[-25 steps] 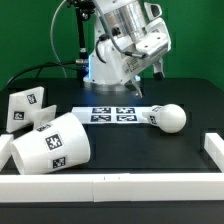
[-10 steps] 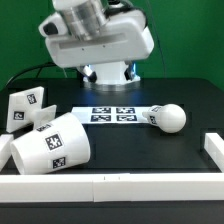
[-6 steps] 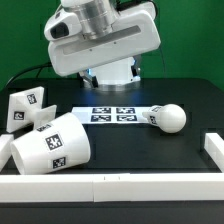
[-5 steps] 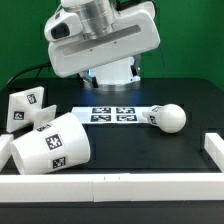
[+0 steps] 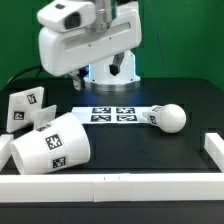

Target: Assemble lamp

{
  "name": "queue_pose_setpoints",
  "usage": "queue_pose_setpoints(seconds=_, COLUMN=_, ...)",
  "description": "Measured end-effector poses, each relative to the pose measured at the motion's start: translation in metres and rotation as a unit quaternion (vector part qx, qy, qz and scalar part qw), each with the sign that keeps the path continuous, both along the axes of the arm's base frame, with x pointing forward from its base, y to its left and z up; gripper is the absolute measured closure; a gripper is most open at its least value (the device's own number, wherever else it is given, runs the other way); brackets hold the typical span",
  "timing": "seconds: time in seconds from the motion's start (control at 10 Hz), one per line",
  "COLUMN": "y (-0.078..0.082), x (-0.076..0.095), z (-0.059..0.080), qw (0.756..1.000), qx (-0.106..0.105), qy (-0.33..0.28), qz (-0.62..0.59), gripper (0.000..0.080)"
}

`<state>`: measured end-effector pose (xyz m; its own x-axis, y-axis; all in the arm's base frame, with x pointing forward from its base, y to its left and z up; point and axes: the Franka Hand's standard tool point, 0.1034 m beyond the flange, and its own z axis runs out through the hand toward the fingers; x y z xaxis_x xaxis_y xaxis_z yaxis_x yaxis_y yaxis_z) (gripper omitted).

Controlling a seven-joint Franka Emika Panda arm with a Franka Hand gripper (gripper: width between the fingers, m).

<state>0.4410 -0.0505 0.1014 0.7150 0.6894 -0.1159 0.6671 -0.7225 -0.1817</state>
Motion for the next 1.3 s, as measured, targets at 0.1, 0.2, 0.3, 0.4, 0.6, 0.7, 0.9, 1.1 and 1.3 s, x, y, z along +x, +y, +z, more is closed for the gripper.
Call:
queue_pose_setpoints(seconds=0.1, y=-0.004, x=-0.002, z=-0.002, qw=1.0, qx=0.008, qy=0.002, qz=0.006, gripper=0.0101)
queue_pose_setpoints(seconds=0.2, y=-0.005, x=-0.001, z=-0.002, qw=1.0, qx=0.009, qy=0.001, qz=0.016, gripper=0.0101)
queue_pose_setpoints(seconds=0.3, y=-0.004, x=-0.001, z=-0.002, qw=1.0, qx=0.009, qy=0.001, qz=0.014, gripper=0.0101)
queue_pose_setpoints(seconds=0.4, y=-0.005, x=-0.002, z=-0.002, qw=1.0, qx=0.009, qy=0.002, qz=0.014, gripper=0.0101)
queue_pose_setpoints(seconds=0.6, y=-0.024, x=0.004, z=-0.004, qw=0.999, qx=-0.014, qy=-0.014, qz=0.041, gripper=0.0101)
queue_pose_setpoints(seconds=0.7, y=-0.04, x=0.014, z=-0.002, qw=0.997, qx=-0.041, qy=-0.047, qz=0.053, gripper=0.0101)
queue_pose_setpoints(seconds=0.9, y=-0.064, x=0.014, z=-0.007, qw=0.988, qx=-0.063, qy=-0.129, qz=0.054, gripper=0.0101)
queue_pose_setpoints(seconds=1.1, y=-0.083, x=0.005, z=-0.008, qw=0.993, qx=-0.048, qy=-0.106, qz=0.037, gripper=0.0101)
queue_pose_setpoints(seconds=1.3, y=-0.081, x=0.004, z=-0.01, qw=0.993, qx=-0.047, qy=-0.104, qz=0.039, gripper=0.0101)
